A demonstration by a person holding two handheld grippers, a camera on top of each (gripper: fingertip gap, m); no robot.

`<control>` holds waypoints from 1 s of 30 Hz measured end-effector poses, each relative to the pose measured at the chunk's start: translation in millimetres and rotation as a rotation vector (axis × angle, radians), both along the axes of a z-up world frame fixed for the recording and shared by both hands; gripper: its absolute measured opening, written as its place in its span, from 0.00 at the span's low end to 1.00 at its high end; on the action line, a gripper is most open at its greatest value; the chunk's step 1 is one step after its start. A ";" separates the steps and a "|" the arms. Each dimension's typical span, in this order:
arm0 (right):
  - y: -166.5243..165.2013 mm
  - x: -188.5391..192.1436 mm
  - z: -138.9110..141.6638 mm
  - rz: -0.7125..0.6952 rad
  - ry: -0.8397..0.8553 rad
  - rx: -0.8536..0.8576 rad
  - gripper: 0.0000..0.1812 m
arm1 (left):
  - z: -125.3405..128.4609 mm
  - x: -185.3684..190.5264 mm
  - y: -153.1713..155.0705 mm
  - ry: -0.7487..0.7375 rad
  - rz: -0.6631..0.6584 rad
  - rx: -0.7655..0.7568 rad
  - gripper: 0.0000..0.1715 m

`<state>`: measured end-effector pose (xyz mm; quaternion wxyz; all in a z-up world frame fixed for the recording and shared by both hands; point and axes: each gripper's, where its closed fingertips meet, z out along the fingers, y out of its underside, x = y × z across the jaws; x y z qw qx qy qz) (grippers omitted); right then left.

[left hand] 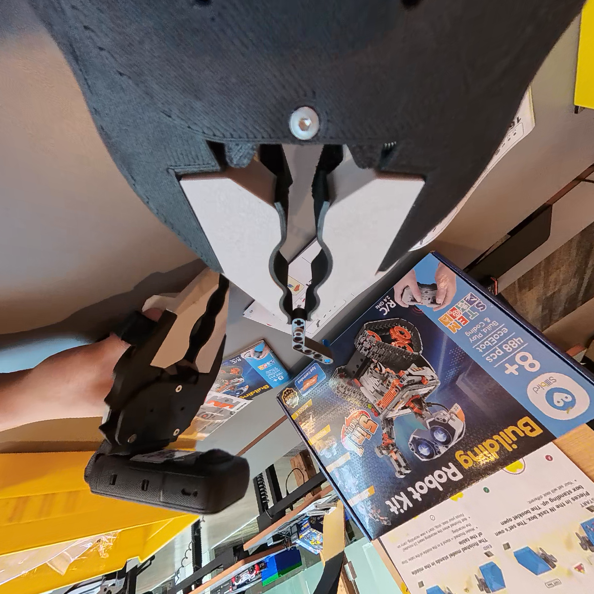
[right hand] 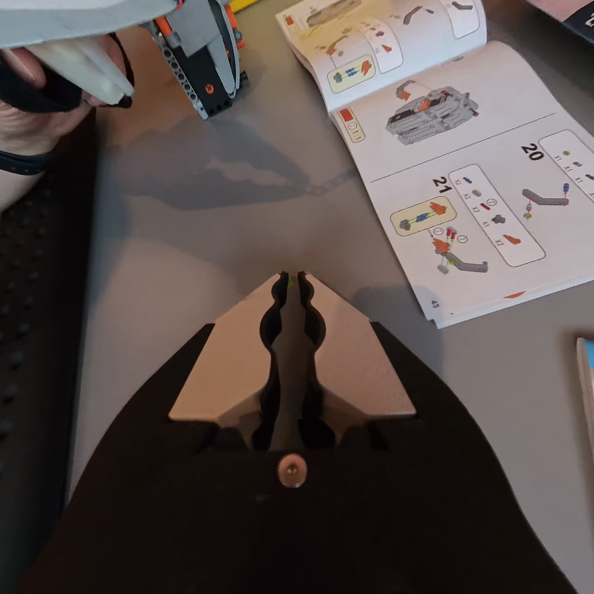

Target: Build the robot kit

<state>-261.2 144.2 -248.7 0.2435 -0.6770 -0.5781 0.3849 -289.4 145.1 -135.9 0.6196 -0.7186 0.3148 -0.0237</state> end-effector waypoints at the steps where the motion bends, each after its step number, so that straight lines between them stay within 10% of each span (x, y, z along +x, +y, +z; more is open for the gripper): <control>1: -0.5 -0.1 -1.7 0.000 -0.011 0.008 0.04 | -0.1 -0.3 0.1 0.002 0.003 0.001 0.03; 30: -3.7 -2.1 -5.7 -0.010 -0.039 0.028 0.00 | 1.9 -6.3 1.6 -0.007 0.022 0.005 0.03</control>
